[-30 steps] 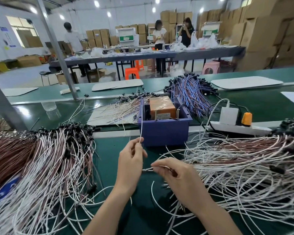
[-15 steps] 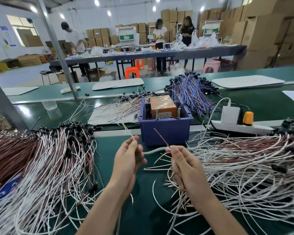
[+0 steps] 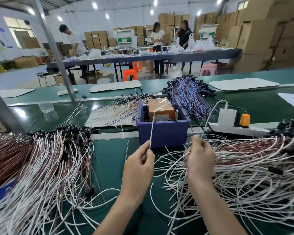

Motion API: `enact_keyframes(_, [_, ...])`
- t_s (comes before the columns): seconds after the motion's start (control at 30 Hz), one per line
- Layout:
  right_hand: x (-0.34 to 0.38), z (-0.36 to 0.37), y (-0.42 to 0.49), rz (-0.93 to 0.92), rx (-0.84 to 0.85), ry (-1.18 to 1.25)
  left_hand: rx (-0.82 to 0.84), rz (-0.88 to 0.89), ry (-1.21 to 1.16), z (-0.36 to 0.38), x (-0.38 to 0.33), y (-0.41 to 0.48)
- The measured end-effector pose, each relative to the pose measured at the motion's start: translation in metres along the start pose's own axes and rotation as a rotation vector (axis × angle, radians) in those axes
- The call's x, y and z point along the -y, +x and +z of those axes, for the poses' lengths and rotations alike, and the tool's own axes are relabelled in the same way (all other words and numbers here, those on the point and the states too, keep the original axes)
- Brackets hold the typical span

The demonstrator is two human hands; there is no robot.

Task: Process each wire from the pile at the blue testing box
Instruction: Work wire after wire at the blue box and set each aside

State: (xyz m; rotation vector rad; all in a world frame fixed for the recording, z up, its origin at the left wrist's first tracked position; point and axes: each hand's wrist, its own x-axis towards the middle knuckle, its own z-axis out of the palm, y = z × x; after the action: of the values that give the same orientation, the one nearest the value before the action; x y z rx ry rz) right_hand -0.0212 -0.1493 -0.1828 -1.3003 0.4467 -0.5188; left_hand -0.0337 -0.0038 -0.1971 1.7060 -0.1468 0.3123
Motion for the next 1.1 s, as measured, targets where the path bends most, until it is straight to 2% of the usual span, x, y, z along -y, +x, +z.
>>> enact_keyframes(0.23, [-0.002, 0.028, 0.016, -0.105, -0.044, -0.143, 0.013, -0.021, 0.027, 0.001, 0.011, 0.002])
enact_keyframes(0.53, [-0.007, 0.022, 0.01, -0.223, 0.006, -0.225, -0.148, 0.054, -0.008, 0.001, 0.012, 0.0])
enact_keyframes(0.7, [-0.005, 0.023, 0.01, -0.23, 0.022, -0.24, -0.24, 0.048, -0.016, 0.001, 0.01, 0.001])
enact_keyframes(1.1, [-0.007, 0.024, 0.014, -0.247, 0.049, -0.279, -0.127, 0.009, -0.006, 0.004, 0.012, 0.007])
